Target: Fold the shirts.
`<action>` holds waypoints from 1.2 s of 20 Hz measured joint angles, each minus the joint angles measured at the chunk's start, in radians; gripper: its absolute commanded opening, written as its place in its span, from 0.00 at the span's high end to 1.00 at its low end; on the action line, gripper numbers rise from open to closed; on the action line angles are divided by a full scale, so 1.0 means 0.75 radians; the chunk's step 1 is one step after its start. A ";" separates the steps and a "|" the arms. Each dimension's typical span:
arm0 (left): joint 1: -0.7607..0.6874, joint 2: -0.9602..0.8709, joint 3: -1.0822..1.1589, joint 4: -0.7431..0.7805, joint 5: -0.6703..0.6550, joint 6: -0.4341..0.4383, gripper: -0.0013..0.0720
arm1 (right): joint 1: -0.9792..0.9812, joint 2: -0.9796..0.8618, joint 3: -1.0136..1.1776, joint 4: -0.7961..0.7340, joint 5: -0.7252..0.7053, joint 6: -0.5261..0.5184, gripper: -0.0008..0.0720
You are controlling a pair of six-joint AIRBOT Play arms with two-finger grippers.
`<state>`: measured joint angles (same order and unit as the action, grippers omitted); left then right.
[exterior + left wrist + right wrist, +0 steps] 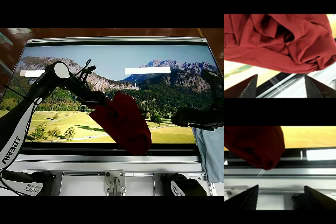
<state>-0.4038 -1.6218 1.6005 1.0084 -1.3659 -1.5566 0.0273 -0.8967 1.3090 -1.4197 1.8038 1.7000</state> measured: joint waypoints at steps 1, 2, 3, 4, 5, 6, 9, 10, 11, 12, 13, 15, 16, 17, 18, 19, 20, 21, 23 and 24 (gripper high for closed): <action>0.001 0.000 0.000 0.000 -0.003 0.000 0.03 | 0.000 0.000 0.000 0.003 0.000 0.002 0.04; 0.003 0.000 0.000 0.000 -0.007 0.000 0.03 | 0.000 0.000 0.000 0.004 -0.001 0.003 0.04; 0.003 0.000 0.000 0.000 -0.007 0.000 0.03 | 0.000 0.000 0.000 0.006 -0.006 0.004 0.04; 0.003 0.000 0.000 0.000 -0.008 0.000 0.03 | 0.000 0.000 0.000 0.008 -0.006 0.005 0.04; 0.003 0.000 0.000 0.001 -0.009 0.000 0.03 | 0.000 0.000 0.000 0.009 -0.010 0.008 0.04; 0.003 0.000 0.000 0.000 -0.009 0.000 0.03 | 0.000 0.000 0.000 0.009 -0.016 0.008 0.04; 0.003 -0.001 -0.003 0.000 -0.010 0.001 0.03 | 0.000 0.000 -0.002 0.010 -0.044 0.008 0.04; 0.003 -0.001 -0.009 0.000 -0.016 0.001 0.03 | 0.000 0.000 -0.009 0.013 -0.054 0.008 0.04; 0.003 -0.001 -0.015 0.001 -0.025 0.006 0.03 | 0.000 0.001 -0.024 0.021 -0.071 0.008 0.04; 0.004 -0.001 -0.023 0.000 -0.033 0.011 0.03 | 0.000 0.001 -0.046 0.035 -0.091 0.008 0.04; 0.005 -0.001 -0.030 0.001 -0.038 0.016 0.03 | 0.000 0.001 -0.075 0.052 -0.112 0.008 0.04; 0.006 -0.001 -0.043 0.001 -0.047 0.025 0.03 | 0.001 0.000 -0.154 0.108 -0.175 0.008 0.04; 0.006 -0.001 -0.049 0.001 -0.050 0.028 0.03 | 0.001 0.000 -0.199 0.141 -0.217 0.006 0.04; 0.006 -0.001 -0.057 0.001 -0.053 0.032 0.03 | 0.001 0.000 -0.243 0.169 -0.264 0.001 0.04; 0.007 -0.001 -0.067 0.002 -0.052 0.034 0.03 | 0.001 -0.003 -0.281 0.192 -0.312 -0.003 0.04; 0.007 -0.001 -0.077 0.003 -0.052 0.036 0.03 | 0.001 -0.011 -0.315 0.214 -0.357 -0.007 0.04; 0.008 -0.001 -0.090 0.005 -0.049 0.036 0.03 | 0.001 -0.028 -0.346 0.240 -0.405 -0.018 0.04; 0.009 -0.001 -0.104 0.006 -0.043 0.037 0.03 | 0.001 -0.052 -0.366 0.265 -0.438 -0.036 0.04; 0.017 -0.001 -0.132 0.007 -0.038 0.040 0.03 | 0.001 -0.119 -0.393 0.315 -0.495 -0.090 0.04; 0.025 -0.001 -0.148 0.010 -0.036 0.042 0.03 | 0.001 -0.157 -0.401 0.337 -0.520 -0.120 0.04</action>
<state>-0.3851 -1.6222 1.4899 1.0157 -1.3926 -1.5249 0.0277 -1.0142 1.0084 -1.1671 1.4139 1.6100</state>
